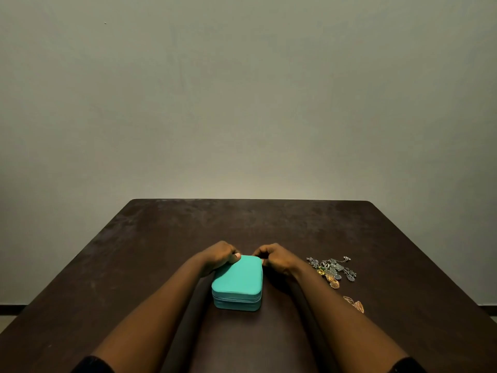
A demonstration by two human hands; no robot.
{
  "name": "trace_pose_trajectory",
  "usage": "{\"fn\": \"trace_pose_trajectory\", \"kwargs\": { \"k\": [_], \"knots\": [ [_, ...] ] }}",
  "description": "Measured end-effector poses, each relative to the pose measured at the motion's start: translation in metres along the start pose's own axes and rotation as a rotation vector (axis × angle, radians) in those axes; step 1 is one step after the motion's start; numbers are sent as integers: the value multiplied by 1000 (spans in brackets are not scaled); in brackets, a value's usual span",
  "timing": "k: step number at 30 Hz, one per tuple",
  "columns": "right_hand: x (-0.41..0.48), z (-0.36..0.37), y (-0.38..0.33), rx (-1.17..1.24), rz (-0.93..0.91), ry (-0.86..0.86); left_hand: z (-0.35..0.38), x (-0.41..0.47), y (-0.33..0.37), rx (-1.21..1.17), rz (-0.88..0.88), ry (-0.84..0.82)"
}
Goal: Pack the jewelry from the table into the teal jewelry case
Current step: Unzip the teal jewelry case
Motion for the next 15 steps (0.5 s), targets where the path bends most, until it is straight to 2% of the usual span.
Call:
{"fn": "trace_pose_trajectory", "kwargs": {
  "k": [5,7,12,15],
  "knots": [
    [0,0,-2,-140,59,-4,2,-3,-1,-79,66,46],
    [-1,0,-6,-207,73,-12,3,-5,3,-38,103,72],
    [-1,2,-9,-289,70,5,8,-11,22,603,244,315],
    [1,4,-10,-359,41,43,17,-15,15,730,265,256]
  ]
}}
Point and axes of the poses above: each hand's wrist, its own x-axis towards the middle knuckle, its own z-axis out of the palm, y = z × x, the point moved 7 cm from there along x, towards the middle knuckle, and after that the axes turned 12 degrees about -y, right-handed, at the moved point
